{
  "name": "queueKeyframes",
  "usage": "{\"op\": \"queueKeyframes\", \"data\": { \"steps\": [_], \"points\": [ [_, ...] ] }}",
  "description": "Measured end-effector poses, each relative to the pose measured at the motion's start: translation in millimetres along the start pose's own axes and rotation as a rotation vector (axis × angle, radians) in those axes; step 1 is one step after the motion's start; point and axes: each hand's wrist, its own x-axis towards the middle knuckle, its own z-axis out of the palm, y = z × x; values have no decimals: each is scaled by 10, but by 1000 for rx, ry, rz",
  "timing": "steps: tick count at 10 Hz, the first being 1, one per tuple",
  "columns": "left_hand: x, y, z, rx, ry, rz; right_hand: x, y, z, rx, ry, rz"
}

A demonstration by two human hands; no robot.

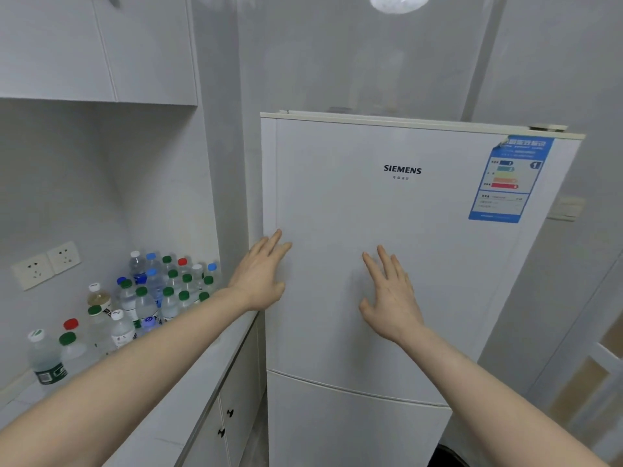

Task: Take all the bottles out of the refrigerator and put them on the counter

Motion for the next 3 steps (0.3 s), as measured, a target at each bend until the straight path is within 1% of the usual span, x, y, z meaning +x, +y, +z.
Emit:
{"op": "queueKeyframes", "data": {
  "steps": [1,2,3],
  "points": [
    [-468,108,-197,-113,66,86,-283,-166,-192,178,50,-31],
    [-958,131,-370,-190,98,90,-654,-336,-332,297,98,-61],
    [-1342,123,-520,-211,81,46,-954,-508,-480,394,89,-49]
  ]
}}
